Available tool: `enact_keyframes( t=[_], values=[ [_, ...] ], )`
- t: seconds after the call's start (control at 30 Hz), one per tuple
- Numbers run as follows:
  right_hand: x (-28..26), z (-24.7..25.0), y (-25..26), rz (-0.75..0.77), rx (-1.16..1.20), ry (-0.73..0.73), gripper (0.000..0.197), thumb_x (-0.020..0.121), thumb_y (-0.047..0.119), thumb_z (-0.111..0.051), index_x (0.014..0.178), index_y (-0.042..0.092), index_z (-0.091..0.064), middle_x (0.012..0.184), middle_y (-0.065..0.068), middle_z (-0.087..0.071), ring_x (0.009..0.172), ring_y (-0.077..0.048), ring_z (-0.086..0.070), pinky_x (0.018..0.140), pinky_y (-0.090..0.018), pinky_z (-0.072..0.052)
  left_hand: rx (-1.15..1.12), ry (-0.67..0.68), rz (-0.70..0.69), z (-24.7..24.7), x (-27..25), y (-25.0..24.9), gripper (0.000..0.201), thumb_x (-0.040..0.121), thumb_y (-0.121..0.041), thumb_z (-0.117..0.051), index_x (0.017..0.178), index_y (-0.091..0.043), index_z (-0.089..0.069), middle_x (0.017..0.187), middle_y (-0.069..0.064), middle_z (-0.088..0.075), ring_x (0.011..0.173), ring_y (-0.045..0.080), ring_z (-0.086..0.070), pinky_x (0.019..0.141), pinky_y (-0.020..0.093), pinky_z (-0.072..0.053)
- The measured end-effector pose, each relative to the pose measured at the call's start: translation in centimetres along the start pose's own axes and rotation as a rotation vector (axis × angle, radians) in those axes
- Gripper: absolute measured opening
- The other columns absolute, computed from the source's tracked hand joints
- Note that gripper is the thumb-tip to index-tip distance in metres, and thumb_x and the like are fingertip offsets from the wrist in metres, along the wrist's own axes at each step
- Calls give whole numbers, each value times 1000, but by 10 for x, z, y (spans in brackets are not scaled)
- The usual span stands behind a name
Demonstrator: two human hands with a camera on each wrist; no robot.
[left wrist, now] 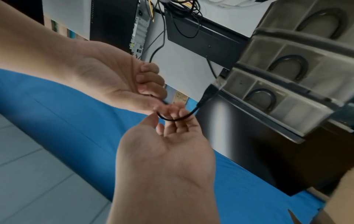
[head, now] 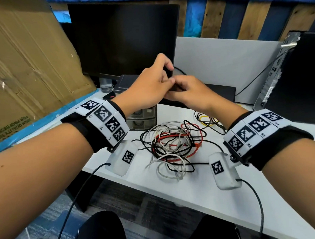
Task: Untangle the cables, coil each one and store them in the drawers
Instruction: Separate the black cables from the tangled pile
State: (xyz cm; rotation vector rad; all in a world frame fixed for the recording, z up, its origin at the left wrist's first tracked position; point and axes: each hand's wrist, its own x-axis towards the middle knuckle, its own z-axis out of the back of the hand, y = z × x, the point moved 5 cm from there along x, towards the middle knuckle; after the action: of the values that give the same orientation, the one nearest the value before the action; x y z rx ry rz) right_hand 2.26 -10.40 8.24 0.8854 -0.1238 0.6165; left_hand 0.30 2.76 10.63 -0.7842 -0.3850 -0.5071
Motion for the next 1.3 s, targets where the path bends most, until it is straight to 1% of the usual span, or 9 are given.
enact_keyframes(
  t=[0.1, 0.2, 0.27, 0.37, 0.47, 0.73, 0.97, 1.17, 1.3],
  values=[
    [-4, 21, -11, -69, -45, -192, 35, 100, 41, -59, 91, 12, -76, 68, 14, -65, 65, 4, -51, 69, -28, -38, -4, 15, 214, -2, -9, 29, 13, 106, -23, -44, 118, -18, -48, 90, 4, -66, 77, 16, -61, 67, 33, -50],
    [-12, 59, -20, -159, -51, -489, 42, 103, 42, -51, 78, 16, -72, 82, 4, -68, 72, -5, -52, 65, -24, -37, 212, 290, 334, -22, -29, 64, 18, 101, -13, -45, 114, -15, -57, 99, -2, -62, 96, 24, -60, 77, 37, -46],
    [-16, 80, -27, -225, -13, -599, 38, 97, 34, -56, 65, 16, -65, 65, 6, -56, 58, -7, -45, 60, -27, -36, 365, 543, 305, -42, -45, 81, 20, 100, -8, -48, 113, -17, -60, 103, -7, -56, 104, 19, -55, 82, 28, -39],
    [-21, 98, -36, -337, 28, -625, 30, 78, 19, -59, 52, 15, -47, 41, 9, -37, 41, -9, -28, 50, -28, -27, 478, 777, 319, -63, -61, 103, 23, 98, -14, -56, 119, -21, -58, 97, -11, -52, 99, 18, -52, 73, 28, -39],
    [-26, 100, -38, -376, -95, -474, 34, 74, 7, -60, 55, 14, -33, 45, 7, -29, 50, -17, -21, 46, -28, -20, 505, 816, 333, -69, -66, 110, 22, 95, -21, -67, 114, -23, -57, 89, -13, -50, 87, 16, -49, 63, 26, -37],
    [-37, 55, -52, -387, -280, 105, 23, 55, 10, -52, 45, 12, -31, 43, 3, -27, 50, -16, -20, 54, -34, -14, 511, 647, 134, -43, -46, 98, 21, 103, -16, -55, 93, -17, -74, 87, -14, -63, 82, 2, -57, 77, 24, -40],
    [-35, 25, -66, -505, -505, 472, 21, 78, 3, -54, 63, -3, -68, 67, -11, -74, 64, -21, -69, 66, -33, -51, 495, 196, 113, -14, -34, 79, 24, 103, -15, -46, 91, -24, -65, 96, -4, -63, 89, 20, -62, 78, 42, -56],
    [-8, 26, -35, -283, -370, 152, 19, 95, 9, -59, 86, 16, -76, 68, 0, -73, 69, -11, -73, 65, -22, -46, 411, -31, -19, -8, -28, 50, 23, 106, -16, -44, 99, -23, -65, 100, -4, -61, 94, 19, -59, 83, 38, -51],
    [3, -5, -6, -105, -225, 261, 13, 96, 13, -67, 106, 11, -75, 88, 2, -70, 73, -11, -65, 62, -15, -49, 379, -42, -84, -10, -24, 37, 21, 105, -17, -49, 101, -23, -68, 97, -5, -63, 92, 15, -58, 83, 41, -52]
  ],
)
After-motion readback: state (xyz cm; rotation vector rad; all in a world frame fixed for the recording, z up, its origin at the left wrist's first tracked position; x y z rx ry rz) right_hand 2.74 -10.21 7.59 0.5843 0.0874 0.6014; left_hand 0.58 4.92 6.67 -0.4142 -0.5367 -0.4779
